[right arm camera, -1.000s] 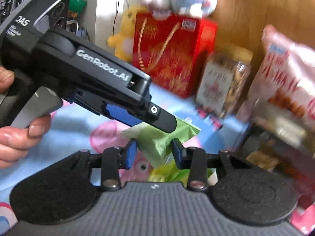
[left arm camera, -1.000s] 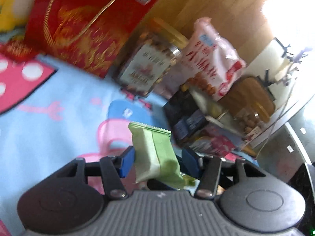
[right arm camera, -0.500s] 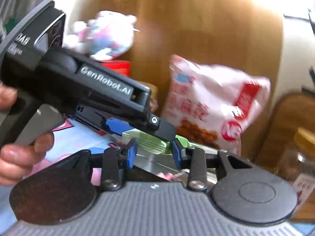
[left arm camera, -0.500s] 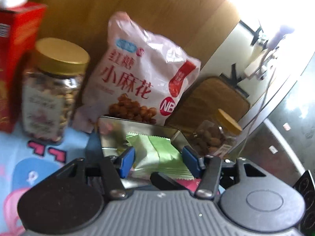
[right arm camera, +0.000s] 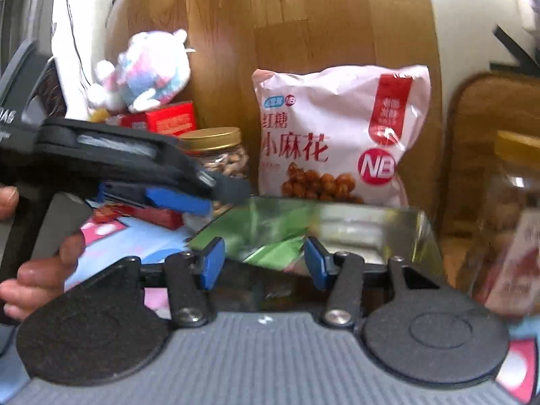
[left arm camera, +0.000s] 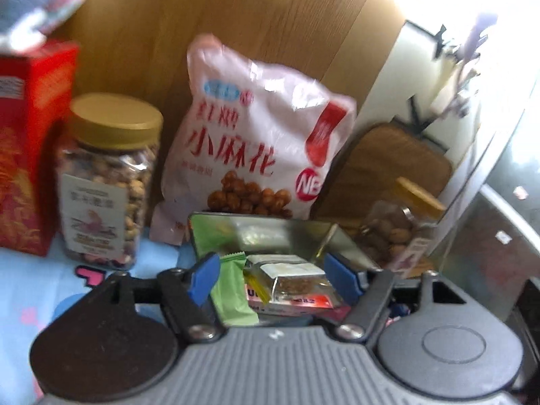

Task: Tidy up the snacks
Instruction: 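Drop the green wafer pack into the tin box with the left gripper, then grasp the white yogurt cup with the left gripper, then place the yogurt cup into the tin box and open the left gripper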

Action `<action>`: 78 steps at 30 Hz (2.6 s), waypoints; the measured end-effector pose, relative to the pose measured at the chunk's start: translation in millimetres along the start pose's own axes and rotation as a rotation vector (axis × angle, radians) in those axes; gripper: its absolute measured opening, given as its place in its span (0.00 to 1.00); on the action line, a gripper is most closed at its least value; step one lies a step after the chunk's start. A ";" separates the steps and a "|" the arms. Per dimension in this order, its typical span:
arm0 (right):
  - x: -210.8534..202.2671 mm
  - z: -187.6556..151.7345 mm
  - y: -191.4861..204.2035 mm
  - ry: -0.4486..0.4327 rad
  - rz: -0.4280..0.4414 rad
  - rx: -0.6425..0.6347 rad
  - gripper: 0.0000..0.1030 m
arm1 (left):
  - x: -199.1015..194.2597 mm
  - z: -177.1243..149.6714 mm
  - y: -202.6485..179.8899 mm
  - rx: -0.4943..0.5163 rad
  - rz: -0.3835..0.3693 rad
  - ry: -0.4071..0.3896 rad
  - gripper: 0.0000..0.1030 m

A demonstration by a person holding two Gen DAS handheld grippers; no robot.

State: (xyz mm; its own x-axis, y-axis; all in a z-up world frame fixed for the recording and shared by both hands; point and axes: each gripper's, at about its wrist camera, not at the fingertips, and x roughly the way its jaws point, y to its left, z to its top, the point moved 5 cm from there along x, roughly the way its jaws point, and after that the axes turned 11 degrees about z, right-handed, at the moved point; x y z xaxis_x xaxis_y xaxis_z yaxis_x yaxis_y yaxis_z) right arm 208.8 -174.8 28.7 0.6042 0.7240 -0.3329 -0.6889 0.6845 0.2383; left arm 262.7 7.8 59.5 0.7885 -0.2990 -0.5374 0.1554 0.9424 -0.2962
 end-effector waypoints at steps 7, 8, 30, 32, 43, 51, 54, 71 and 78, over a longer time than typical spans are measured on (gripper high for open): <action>13.1 -37.3 32.6 0.151 0.097 0.039 0.53 | -38.6 -61.0 32.9 -0.040 0.012 0.065 0.73; 16.6 -39.6 38.3 0.163 0.103 0.037 0.53 | -41.2 -71.4 39.7 -0.064 0.008 0.085 0.73; 19.4 -80.1 144.4 0.313 0.191 -0.189 0.29 | -109.0 -130.8 109.5 -0.298 -0.033 0.057 0.73; 15.1 -81.2 148.0 0.300 0.187 -0.191 0.33 | -107.3 -132.8 104.4 -0.294 -0.054 0.067 0.73; 30.0 -73.2 123.9 0.264 0.110 -0.096 0.46 | -87.6 -125.8 92.8 -0.322 -0.122 0.115 0.73; 53.7 -73.8 109.7 0.275 0.161 -0.009 0.47 | -74.1 -123.7 88.5 -0.317 -0.143 0.149 0.69; 54.4 -74.7 106.6 0.261 0.170 0.010 0.46 | -68.9 -123.1 86.6 -0.298 -0.133 0.159 0.61; -18.0 -21.0 35.1 0.007 -0.053 -0.043 0.44 | -28.8 -56.5 -9.2 -0.094 -0.222 0.142 0.52; -28.7 9.9 -30.8 -0.081 -0.171 -0.035 0.41 | 38.5 -15.9 -64.6 -0.019 -0.241 0.141 0.52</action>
State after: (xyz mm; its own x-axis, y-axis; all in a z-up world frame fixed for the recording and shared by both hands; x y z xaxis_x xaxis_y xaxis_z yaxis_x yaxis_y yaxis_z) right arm 216.7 -215.8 40.0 0.7430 0.6026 -0.2914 -0.5858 0.7960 0.1523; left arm 273.6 -67.1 45.4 0.6397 -0.5333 -0.5535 0.3163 0.8390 -0.4428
